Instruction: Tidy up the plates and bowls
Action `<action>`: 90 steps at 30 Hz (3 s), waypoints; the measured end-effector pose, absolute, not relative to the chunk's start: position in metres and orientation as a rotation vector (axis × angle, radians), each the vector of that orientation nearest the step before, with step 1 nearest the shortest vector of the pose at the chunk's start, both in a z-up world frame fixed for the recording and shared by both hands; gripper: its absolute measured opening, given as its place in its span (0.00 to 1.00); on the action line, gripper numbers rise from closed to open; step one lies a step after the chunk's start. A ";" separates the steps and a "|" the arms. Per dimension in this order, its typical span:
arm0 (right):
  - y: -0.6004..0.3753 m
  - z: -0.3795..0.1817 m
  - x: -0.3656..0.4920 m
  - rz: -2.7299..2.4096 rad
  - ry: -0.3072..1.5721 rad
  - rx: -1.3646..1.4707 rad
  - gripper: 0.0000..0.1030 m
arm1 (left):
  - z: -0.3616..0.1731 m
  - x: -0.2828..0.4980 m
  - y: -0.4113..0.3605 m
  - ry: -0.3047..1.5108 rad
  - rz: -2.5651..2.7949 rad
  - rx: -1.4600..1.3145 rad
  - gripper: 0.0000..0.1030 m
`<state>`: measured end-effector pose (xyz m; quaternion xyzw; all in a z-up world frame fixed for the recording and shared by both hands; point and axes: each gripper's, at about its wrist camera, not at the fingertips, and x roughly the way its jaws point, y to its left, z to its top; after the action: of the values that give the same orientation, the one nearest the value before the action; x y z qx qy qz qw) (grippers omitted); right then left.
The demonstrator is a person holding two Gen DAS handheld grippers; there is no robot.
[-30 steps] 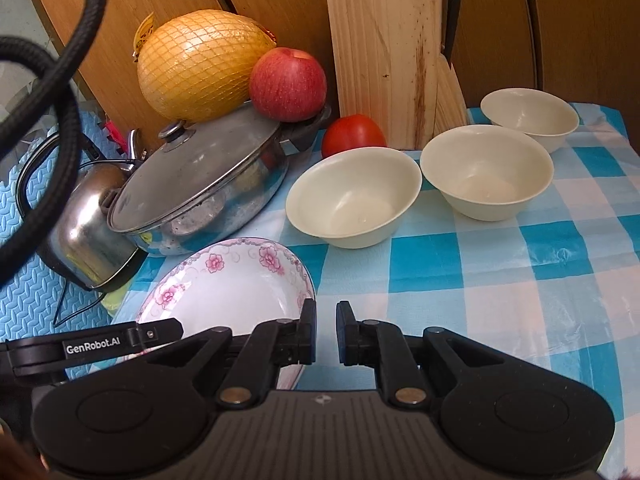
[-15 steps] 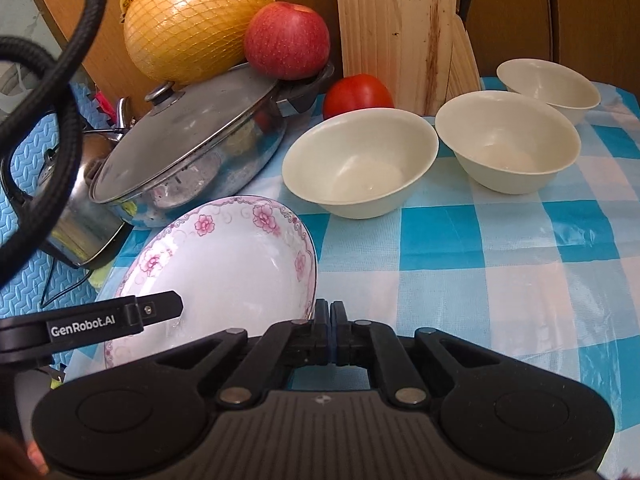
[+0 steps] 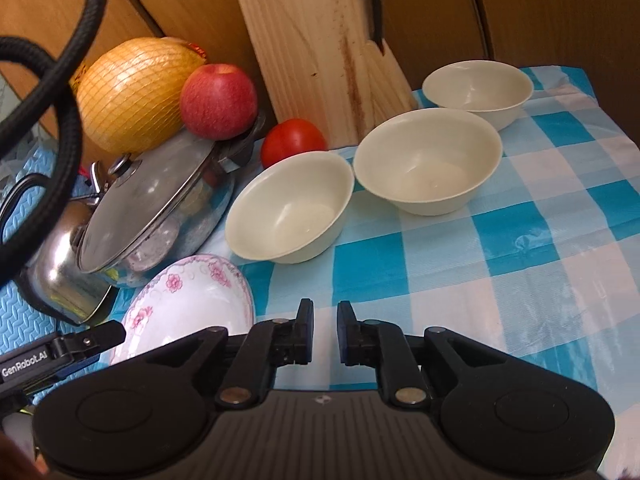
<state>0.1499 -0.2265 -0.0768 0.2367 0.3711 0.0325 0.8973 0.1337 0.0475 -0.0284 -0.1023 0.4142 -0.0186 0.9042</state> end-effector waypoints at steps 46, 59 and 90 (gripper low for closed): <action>-0.262 -0.069 0.185 0.058 0.751 0.657 0.10 | -0.067 0.231 -0.076 0.971 -0.274 -0.151 0.35; -0.287 -0.063 0.092 -0.003 0.724 0.688 0.11 | -0.051 0.157 -0.111 0.960 -0.432 -0.075 0.35; -0.315 -0.073 0.078 -0.115 0.716 0.745 0.19 | -0.042 0.140 -0.112 0.853 -0.357 0.101 0.66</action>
<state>0.0777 -0.3152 -0.0730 0.3559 0.3421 -0.0548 0.8679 0.1398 -0.1117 -0.0416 0.0488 0.4113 -0.1724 0.8937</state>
